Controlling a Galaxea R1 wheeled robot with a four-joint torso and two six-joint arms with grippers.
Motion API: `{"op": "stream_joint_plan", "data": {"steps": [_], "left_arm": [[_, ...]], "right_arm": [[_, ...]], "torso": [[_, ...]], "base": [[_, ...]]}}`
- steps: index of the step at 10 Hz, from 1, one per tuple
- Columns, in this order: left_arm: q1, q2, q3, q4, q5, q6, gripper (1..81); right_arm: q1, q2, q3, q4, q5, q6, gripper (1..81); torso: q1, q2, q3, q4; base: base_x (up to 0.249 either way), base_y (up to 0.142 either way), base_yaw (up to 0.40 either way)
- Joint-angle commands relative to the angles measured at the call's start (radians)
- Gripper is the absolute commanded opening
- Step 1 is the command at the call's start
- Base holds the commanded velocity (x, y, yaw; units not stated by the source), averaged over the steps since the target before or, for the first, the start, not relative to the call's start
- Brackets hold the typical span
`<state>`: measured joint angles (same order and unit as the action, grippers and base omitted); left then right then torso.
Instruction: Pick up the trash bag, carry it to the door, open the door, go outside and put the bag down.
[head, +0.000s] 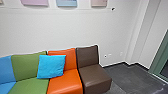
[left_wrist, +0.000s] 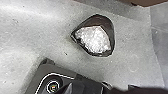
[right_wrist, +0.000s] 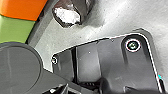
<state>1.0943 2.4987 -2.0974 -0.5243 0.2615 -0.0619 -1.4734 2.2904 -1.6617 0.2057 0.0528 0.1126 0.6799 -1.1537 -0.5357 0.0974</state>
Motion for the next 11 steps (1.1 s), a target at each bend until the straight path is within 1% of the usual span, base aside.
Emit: {"op": "stream_joint_plan", "data": {"steps": [1, 2, 3, 4, 5, 7, 10, 11], "left_arm": [[-0.128, -0.033, 0.004, -0.023, 0.065, -0.006, 81.1], [-0.147, -0.033, 0.002, -0.025, 0.076, -0.009, 81.1], [-0.162, -0.032, -0.003, -0.025, 0.091, -0.009, 81.1], [-0.179, -0.029, -0.012, -0.028, 0.101, -0.010, 81.1], [-0.196, -0.027, -0.025, -0.045, 0.119, -0.009, 81.1], [-0.214, -0.007, -0.058, -0.048, 0.140, -0.010, 81.1], [-0.228, 0.048, -0.147, -0.046, 0.159, -0.009, 81.1], [-0.240, 0.052, -0.150, -0.054, 0.177, -0.009, 81.1]], "right_arm": [[0.050, -0.073, 0.079, 0.011, -0.054, -0.001, 81.1], [0.050, -0.078, 0.086, 0.011, -0.054, 0.001, 81.1], [0.052, -0.081, 0.091, 0.011, -0.054, 0.001, 81.1], [0.054, -0.089, 0.100, 0.012, -0.054, 0.001, 81.1], [0.054, -0.102, 0.123, 0.012, -0.054, 0.001, 81.1], [0.054, -0.115, 0.145, 0.018, -0.054, 0.002, 81.1], [0.054, -0.118, 0.149, 0.024, -0.054, 0.001, 81.1], [0.055, -0.118, 0.149, 0.024, -0.054, 0.001, 81.1]], "torso": [[0.060, -0.093, -0.087, 0.000], [0.087, -0.136, -0.128, 0.000], [0.109, -0.169, -0.093, 0.000], [0.131, -0.205, -0.100, 0.000], [0.149, -0.233, -0.114, 0.000], [0.186, -0.293, -0.129, 0.000], [0.259, -0.410, -0.130, 0.000], [0.280, -0.444, -0.130, 0.000]], "base": [[0.000, 0.000, 0.000], [0.000, 0.000, 0.000], [0.000, 0.000, 0.000], [0.000, 0.000, 0.000], [0.000, 0.000, 0.000], [0.000, 0.000, 0.000], [0.000, 0.000, 0.000], [0.000, 0.000, 0.000]]}}
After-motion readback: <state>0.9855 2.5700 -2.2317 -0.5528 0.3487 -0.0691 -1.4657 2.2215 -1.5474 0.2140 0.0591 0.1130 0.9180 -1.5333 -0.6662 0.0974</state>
